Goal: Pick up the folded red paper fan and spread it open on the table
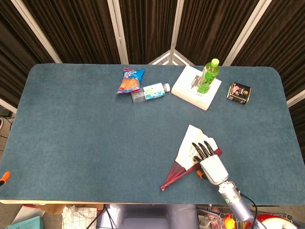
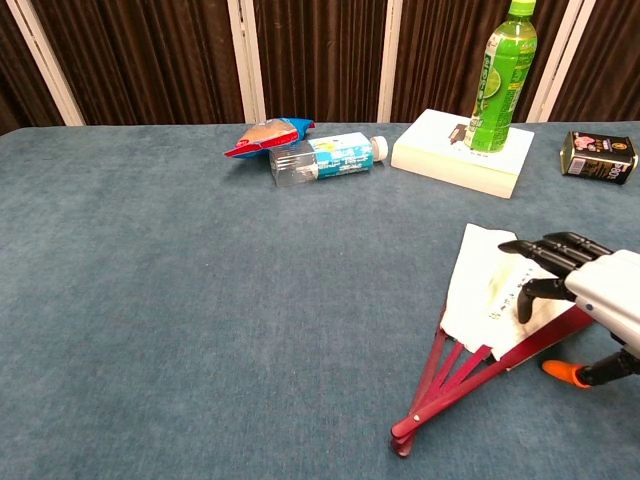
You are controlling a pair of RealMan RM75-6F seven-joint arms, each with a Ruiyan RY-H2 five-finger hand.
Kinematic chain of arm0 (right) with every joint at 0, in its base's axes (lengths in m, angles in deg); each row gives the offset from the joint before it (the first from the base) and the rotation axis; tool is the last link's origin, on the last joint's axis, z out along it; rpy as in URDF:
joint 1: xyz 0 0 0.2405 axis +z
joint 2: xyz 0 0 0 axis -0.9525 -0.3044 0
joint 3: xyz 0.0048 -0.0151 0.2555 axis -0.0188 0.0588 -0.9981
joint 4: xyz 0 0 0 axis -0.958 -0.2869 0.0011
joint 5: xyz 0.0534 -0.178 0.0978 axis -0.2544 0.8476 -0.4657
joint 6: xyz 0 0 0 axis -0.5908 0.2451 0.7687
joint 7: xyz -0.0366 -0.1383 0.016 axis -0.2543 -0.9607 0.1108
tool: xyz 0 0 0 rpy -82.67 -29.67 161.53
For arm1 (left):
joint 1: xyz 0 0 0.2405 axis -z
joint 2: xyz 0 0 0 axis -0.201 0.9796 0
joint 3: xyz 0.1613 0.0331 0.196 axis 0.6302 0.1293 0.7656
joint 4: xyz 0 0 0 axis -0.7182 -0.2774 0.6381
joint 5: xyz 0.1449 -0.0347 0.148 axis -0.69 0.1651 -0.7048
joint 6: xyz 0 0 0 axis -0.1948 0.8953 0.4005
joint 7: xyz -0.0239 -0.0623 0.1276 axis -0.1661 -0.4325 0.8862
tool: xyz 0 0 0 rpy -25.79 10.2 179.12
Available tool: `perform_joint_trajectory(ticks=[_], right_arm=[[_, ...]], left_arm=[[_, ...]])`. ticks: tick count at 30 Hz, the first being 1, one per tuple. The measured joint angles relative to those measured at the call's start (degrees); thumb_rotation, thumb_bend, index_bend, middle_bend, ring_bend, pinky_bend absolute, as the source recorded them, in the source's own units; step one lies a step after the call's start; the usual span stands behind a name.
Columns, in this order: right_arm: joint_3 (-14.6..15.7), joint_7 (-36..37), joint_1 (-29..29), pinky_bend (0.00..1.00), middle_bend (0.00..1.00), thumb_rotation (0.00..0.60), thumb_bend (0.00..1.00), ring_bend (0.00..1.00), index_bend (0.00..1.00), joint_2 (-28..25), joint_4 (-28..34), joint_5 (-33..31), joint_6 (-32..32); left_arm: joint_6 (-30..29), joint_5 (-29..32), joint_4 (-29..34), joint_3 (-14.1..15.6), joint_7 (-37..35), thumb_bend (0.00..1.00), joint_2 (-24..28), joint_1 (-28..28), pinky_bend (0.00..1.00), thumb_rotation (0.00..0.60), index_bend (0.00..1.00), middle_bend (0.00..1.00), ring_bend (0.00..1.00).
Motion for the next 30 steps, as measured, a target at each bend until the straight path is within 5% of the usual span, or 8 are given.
perform_joint_trajectory(ticks=[15, 30], right_arm=[[-0.54, 2.10, 2.26, 0.04, 0.07, 0.600, 0.30, 0.11, 0.61, 0.74, -1.16, -1.85, 2.82], [-1.44, 3.75, 4.41, 0.04, 0.07, 0.600, 0.35, 0.12, 0.64, 0.06, -0.67, -2.00, 2.23]], left_arm=[[0.14, 0.31, -0.17, -0.10, 0.69, 0.09, -0.30, 0.18, 0.00, 0.600, 0.06, 0.00, 0.00], [-0.06, 0.01, -0.28, -0.04, 0.72, 0.09, -0.46, 0.21, 0.00, 0.600, 0.07, 0.00, 0.00]])
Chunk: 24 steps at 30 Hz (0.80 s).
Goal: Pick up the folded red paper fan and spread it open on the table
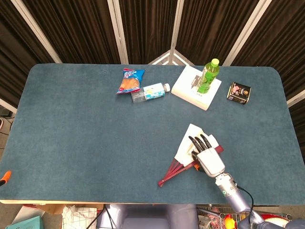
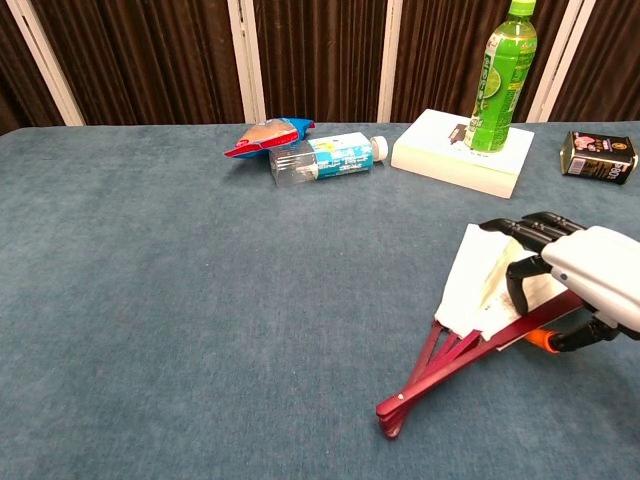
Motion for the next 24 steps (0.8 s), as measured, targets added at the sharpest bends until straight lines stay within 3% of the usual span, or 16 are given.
perform_joint_trajectory(ticks=[11, 24], right_arm=[[0.61, 0.68, 1.64, 0.06, 0.09, 0.600, 0.36, 0.15, 0.74, -1.01, 0.00, 0.71, 0.79], [-0.91, 2.66, 4.25, 0.07, 0.10, 0.600, 0.36, 0.15, 0.76, -5.62, 3.69, 0.80, 0.37]], left_arm=[[0.34, 0.21, -0.14, -0.05, 0.23, 0.09, -0.09, 0.20, 0.00, 0.600, 0.07, 0.00, 0.00], [1.57, 0.65, -0.46, 0.06, 1.62, 0.09, -0.77, 0.88, 0.00, 0.600, 0.07, 0.00, 0.00]])
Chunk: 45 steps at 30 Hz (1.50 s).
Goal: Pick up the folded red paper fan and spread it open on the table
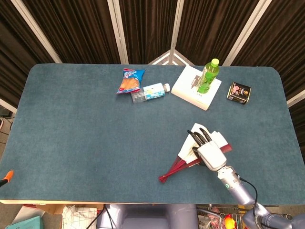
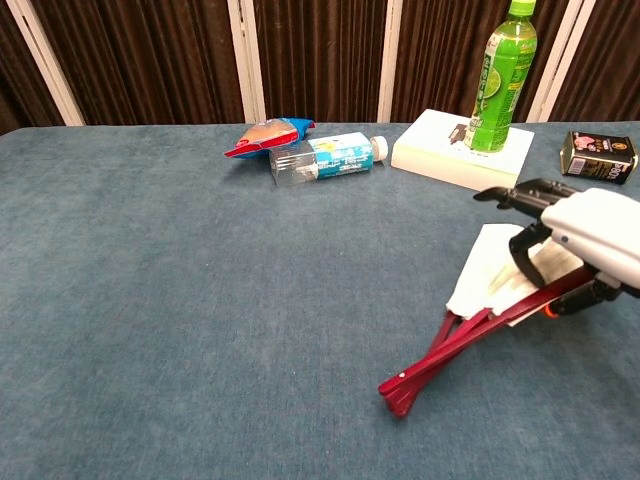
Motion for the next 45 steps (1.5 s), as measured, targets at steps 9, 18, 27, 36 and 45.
perform_joint_trajectory(ticks=[9, 18, 27, 36, 45], right_arm=[[-0.82, 0.06, 3.28, 0.09, 0.10, 0.600, 0.37, 0.15, 0.78, -7.56, 6.26, 1.07, 1.80], [-2.11, 0.50, 7.68, 0.09, 0.10, 0.600, 0.37, 0.15, 0.78, -16.97, 16.19, 2.04, 5.44], [-6.69, -1.32, 12.63, 0.09, 0.10, 0.600, 0.37, 0.15, 0.80, -24.87, 27.51, -2.01, 12.25], [-12.73, -5.29, 17.99, 0.09, 0.10, 0.600, 0.37, 0.15, 0.81, -27.99, 34.05, -11.70, 20.36], [-17.58, -10.78, 23.91, 0.09, 0.10, 0.600, 0.37, 0.15, 0.82, -27.35, 36.94, -22.90, 26.71]], left_arm=[[3.50, -0.22, -0.57, 1.14, 2.62, 0.09, -1.28, 1.57, 0.00, 0.600, 0.07, 0.00, 0.00], [6.70, -0.85, -1.45, 2.20, 5.63, 0.09, -3.32, 3.70, 0.00, 0.600, 0.07, 0.00, 0.00], [7.97, -2.83, -4.02, 0.82, -0.48, 0.09, -5.02, 6.21, 0.00, 0.600, 0.07, 0.00, 0.00], [10.36, -4.92, -7.81, -0.39, -6.38, 0.09, -7.64, 9.69, 0.00, 0.600, 0.08, 0.00, 0.00], [14.10, -5.93, -14.17, -1.91, -13.89, 0.09, -13.44, 14.51, 0.00, 0.600, 0.10, 0.00, 0.00]])
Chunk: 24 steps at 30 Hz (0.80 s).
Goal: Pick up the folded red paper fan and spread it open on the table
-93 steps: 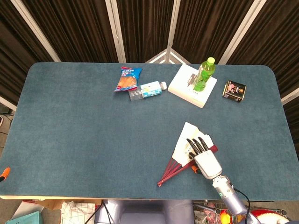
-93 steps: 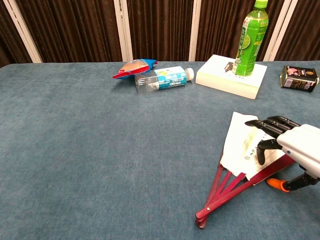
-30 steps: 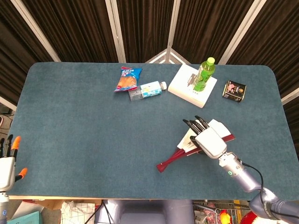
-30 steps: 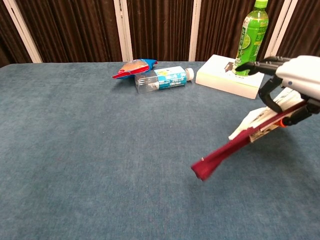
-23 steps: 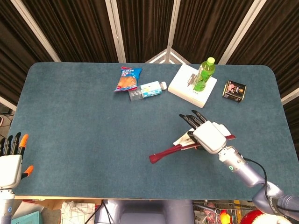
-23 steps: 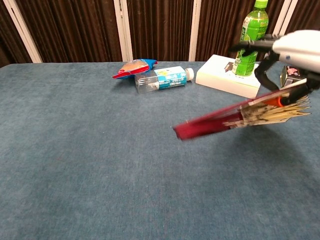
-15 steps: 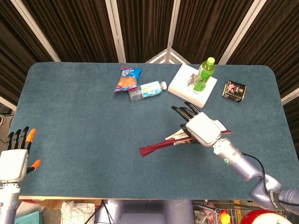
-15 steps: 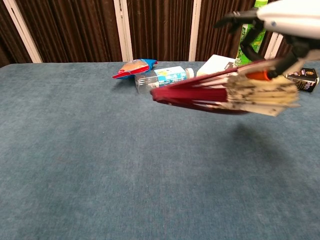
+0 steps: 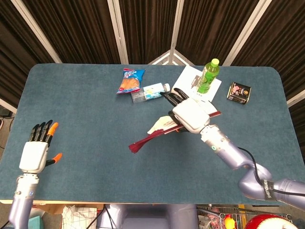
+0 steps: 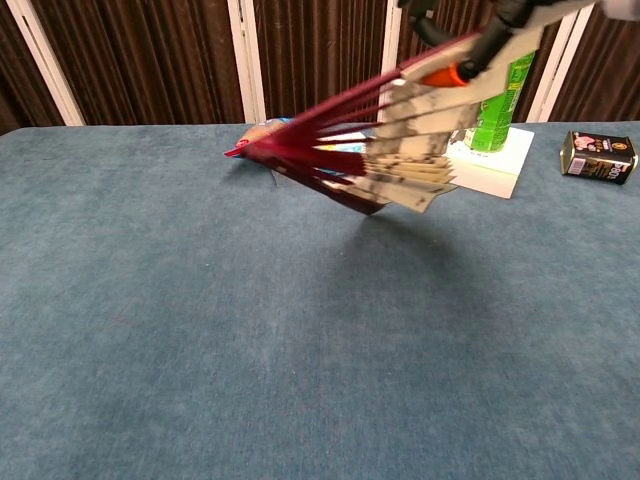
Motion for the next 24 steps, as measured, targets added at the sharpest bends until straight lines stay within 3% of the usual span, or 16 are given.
perform_joint_trajectory(ticks=[7, 15, 24], right_arm=[[-2.91, -6.41, 4.51, 0.09, 0.10, 0.600, 0.37, 0.15, 0.82, 1.49, 1.75, -8.72, 1.80], [-5.61, -12.52, 8.10, 0.09, 0.10, 0.600, 0.37, 0.15, 0.82, 2.10, 6.83, -18.96, -0.57], [-5.53, -18.01, 10.59, 0.09, 0.10, 0.600, 0.37, 0.16, 0.84, 2.58, 12.72, -23.97, -4.91]], left_arm=[[3.55, -0.50, -3.86, -0.70, -4.52, 0.09, -5.04, 4.07, 0.00, 0.600, 0.14, 0.00, 0.00], [4.21, -1.67, -9.44, -1.60, -9.23, 0.09, -11.89, 7.69, 0.00, 0.600, 0.17, 0.00, 0.00], [3.00, -2.14, -13.42, -2.57, -17.11, 0.09, -18.76, 10.11, 0.00, 0.600, 0.20, 0.00, 0.00]])
